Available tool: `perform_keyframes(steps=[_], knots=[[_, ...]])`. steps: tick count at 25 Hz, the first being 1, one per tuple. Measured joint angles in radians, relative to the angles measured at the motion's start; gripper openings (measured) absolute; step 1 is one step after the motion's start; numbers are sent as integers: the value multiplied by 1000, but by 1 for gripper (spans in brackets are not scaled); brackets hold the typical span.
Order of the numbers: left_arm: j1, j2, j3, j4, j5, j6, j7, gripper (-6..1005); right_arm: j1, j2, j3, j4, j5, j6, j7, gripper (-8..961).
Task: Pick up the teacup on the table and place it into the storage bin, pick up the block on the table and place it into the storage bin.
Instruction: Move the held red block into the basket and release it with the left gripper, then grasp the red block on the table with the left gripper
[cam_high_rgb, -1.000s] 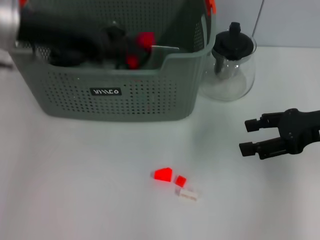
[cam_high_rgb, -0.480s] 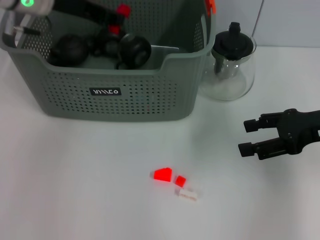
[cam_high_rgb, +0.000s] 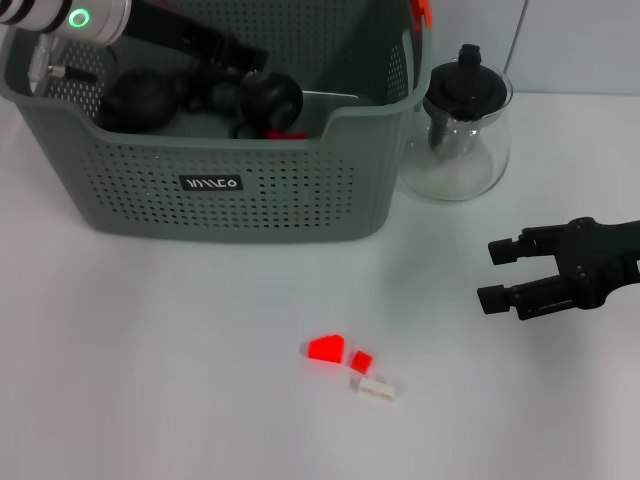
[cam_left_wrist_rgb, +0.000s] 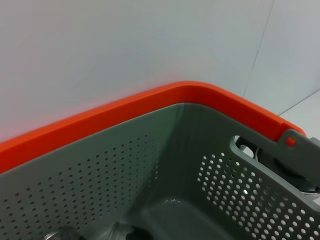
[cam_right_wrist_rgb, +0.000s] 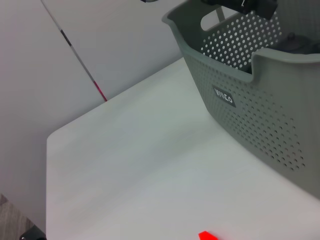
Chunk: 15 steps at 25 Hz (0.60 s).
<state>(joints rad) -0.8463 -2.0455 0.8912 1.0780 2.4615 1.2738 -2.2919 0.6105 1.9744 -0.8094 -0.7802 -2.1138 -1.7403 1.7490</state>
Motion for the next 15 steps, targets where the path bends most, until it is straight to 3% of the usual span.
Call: perform_keyframes(steps=[7, 8, 9, 15], knots=[[16, -3, -17, 64, -25, 62, 1, 494, -2, -1, 3, -4, 0, -1, -3, 924], [48, -11, -54, 161, -116, 162, 17, 529, -2, -2, 3, -3, 0, 0, -4, 923], [65, -14, -66, 195, -159, 198, 26, 732, -2, -2, 3, -1, 0, 0, -4, 923], [215, -17, -122, 393, -632, 552, 220, 849, -3, -3, 4, 1, 0, 3, -5, 923]])
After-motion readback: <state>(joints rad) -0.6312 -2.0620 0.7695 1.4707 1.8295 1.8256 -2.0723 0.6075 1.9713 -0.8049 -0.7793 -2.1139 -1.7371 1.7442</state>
